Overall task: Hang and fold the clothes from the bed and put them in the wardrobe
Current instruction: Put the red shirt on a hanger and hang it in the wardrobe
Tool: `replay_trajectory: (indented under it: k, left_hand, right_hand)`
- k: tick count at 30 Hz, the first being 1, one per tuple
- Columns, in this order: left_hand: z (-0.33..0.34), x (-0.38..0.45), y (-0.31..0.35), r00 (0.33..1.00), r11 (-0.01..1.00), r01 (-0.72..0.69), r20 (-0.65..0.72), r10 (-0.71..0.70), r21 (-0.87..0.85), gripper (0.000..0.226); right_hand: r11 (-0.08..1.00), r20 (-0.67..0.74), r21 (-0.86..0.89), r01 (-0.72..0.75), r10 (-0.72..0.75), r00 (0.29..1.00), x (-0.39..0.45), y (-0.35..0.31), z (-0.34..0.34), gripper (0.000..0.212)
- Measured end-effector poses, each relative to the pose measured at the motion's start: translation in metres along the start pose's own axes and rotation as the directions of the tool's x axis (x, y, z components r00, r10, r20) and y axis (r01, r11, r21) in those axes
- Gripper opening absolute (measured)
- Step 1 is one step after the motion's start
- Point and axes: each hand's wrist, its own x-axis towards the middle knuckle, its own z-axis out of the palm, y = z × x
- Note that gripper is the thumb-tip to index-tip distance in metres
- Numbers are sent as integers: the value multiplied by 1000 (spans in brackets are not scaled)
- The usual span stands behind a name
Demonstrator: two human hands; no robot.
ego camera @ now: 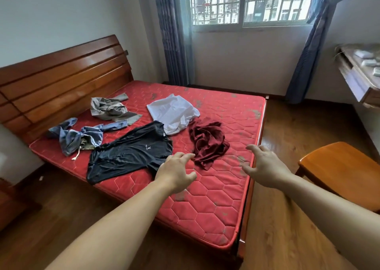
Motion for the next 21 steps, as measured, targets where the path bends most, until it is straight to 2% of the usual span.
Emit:
replay_trajectory:
  k: [8, 15, 21]
  left_hand:
    - [8, 95, -14, 998, 998, 55, 24, -54, -31, 60]
    - [12, 224, -34, 1000, 995, 22, 25, -19, -102, 60]
    - [11, 313, -47, 999, 997, -4, 52, 8, -81, 60]
  right_hand:
    - [1000, 70, -18, 5, -3, 998, 101, 7, -5, 68]
    - [995, 72, -96, -25, 32, 997, 211, 1, -11, 67]
    - [994, 106, -106, 11, 0, 994, 302, -11, -5, 67]
